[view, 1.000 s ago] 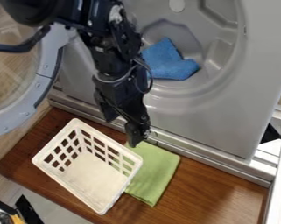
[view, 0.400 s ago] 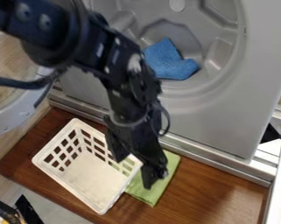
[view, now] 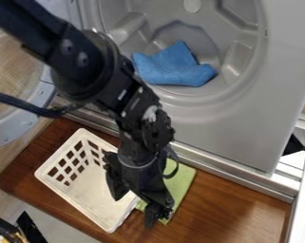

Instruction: Moved the white basket to the right side of the table

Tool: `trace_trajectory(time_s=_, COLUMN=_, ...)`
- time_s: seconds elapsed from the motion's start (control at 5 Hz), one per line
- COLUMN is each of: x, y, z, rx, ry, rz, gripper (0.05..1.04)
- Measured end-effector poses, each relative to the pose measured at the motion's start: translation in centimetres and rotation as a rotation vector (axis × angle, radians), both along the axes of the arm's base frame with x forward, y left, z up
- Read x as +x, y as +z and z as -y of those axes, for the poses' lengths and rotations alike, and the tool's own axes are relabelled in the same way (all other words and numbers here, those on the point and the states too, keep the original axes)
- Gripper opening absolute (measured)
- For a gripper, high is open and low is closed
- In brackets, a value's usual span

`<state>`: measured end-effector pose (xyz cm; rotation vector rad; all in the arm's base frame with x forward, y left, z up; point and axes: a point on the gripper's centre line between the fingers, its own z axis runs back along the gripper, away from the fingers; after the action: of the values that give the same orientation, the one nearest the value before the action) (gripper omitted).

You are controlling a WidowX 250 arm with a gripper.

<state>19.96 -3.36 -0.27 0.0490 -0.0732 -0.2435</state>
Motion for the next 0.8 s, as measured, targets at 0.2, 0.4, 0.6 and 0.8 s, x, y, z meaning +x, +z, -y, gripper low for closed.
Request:
trace_trajectory(time_s=0.2, x=0.3, y=-0.7, z=-0.7, rx=0.046, ry=0.009, rz=0.006, gripper=1.000)
trace_trajectory(time_s=0.4, x=0.8, y=-1.8, z=-1.0, rx=0.044, ry=0.029, rz=-0.007, gripper=1.000)
trace_trajectory(time_s=0.6, x=1.3, y=-2.7, z=-0.9, rx=0.040, ry=0.026, rz=0.000, gripper=0.970)
trace_trajectory(time_s=0.8, x=1.5, y=-3.7, z=-0.4, rx=0.044, ry=0.002, rz=0.011, gripper=0.850)
